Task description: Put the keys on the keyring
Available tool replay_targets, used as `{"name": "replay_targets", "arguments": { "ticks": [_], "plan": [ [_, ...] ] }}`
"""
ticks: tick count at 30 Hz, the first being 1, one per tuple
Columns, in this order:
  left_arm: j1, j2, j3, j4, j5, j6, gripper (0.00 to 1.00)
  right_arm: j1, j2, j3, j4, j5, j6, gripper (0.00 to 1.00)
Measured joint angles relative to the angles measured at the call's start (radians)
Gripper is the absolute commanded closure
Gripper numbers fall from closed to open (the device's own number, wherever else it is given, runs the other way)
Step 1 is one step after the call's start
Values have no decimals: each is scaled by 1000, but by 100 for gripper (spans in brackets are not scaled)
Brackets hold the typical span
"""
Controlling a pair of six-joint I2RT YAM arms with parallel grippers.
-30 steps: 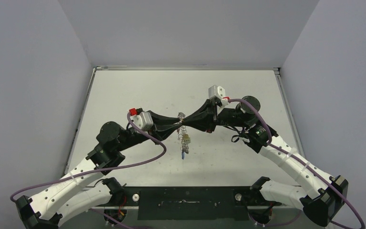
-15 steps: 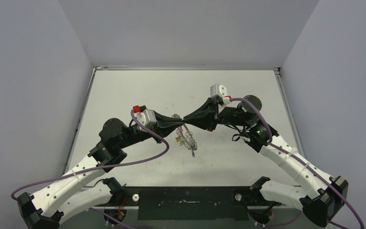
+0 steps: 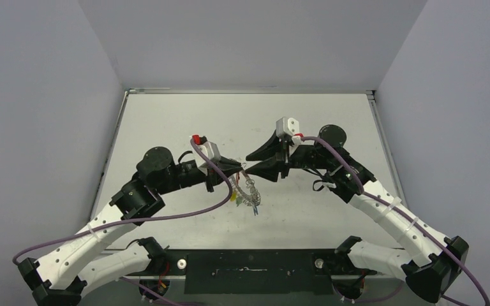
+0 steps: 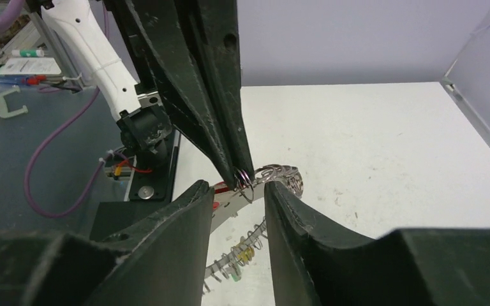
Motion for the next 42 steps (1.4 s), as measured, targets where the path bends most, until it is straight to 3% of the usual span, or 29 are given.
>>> {"name": "replay_targets", "arguments": {
  "ticks": [3,6,15,21,35,42],
  "plan": [
    [2,39,76,-140,-8,55,100,1,0,45,-77,-5,-67,50],
    [2,88,167,-282,-2,118,100,1,0,89,-144,-8,-128,50],
    [3,251,491,-642,69,308,100,10,20,185,-324,-29,-283,61],
    [5,330,607,-805,131,384,100,39,52,189,-407,-28,-338,63],
    [9,360,618,-860,208,395,100,61,57,187,-377,-23,-311,74],
    [10,360,617,-848,210,386,100,66,64,183,-385,-24,-314,90]
  ]
}}
